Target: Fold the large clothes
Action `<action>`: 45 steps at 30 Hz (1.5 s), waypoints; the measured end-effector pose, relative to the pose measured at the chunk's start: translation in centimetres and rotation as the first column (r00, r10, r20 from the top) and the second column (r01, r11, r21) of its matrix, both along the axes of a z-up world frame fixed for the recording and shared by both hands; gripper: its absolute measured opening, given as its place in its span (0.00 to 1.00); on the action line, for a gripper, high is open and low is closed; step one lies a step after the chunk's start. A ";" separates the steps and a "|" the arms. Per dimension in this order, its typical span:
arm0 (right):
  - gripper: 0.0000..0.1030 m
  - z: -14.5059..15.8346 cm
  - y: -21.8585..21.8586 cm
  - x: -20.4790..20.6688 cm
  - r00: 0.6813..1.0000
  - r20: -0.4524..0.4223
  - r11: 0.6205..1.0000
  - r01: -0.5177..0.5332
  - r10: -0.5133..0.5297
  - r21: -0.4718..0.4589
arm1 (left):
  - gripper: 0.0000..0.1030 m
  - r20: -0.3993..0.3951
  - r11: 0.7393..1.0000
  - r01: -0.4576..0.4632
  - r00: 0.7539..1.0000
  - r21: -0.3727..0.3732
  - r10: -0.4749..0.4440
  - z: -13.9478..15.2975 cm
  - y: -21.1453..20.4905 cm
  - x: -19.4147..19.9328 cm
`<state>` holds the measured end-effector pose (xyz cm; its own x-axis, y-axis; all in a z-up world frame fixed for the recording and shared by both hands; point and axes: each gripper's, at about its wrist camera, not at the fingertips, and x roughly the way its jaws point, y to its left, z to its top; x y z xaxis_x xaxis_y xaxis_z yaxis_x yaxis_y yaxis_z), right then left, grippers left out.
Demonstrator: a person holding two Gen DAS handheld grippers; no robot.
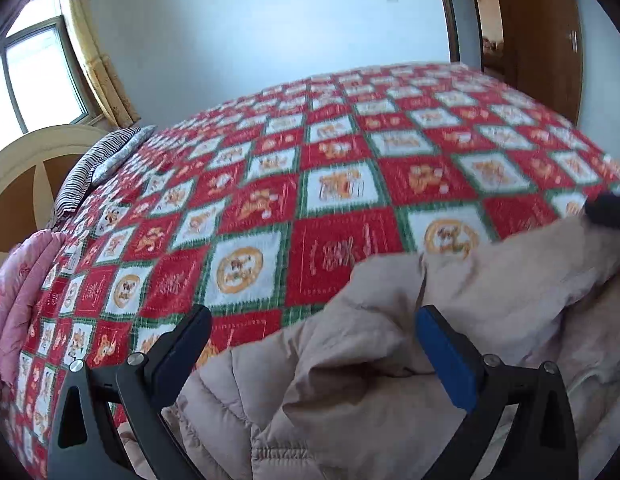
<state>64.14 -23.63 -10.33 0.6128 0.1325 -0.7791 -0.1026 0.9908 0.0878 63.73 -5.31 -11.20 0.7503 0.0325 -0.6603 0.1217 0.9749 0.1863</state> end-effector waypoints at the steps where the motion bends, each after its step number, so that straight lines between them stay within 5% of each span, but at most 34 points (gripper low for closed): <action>1: 0.38 -1.1 0.2 0.5 1.000 -0.029 1.000 -0.005 0.005 -0.017 | 0.99 0.028 0.999 0.004 1.000 -0.042 -0.003 1.2 0.1 -0.1; 4: 0.38 -2.6 0.2 -0.1 0.999 -0.050 1.000 -0.021 0.021 -0.015 | 0.99 0.031 0.994 0.026 0.999 -0.105 -0.023 2.8 -0.5 1.1; 9: 0.36 -3.5 -0.7 -1.6 0.999 -0.053 1.000 -0.015 0.014 -0.006 | 0.99 -0.105 1.000 0.002 0.994 0.015 -0.001 -2.3 -2.1 2.9; 18: 0.36 -5.1 0.1 -2.9 1.000 -0.004 0.998 -0.025 0.025 -0.057 | 0.99 -0.165 1.000 -0.011 0.986 -0.024 0.007 -5.6 -1.7 2.5; 45: 0.36 -6.2 0.6 -2.7 1.000 0.002 0.994 -0.021 0.021 -0.104 | 0.99 -0.176 0.999 -0.018 0.984 -0.034 0.012 -6.8 -1.7 2.6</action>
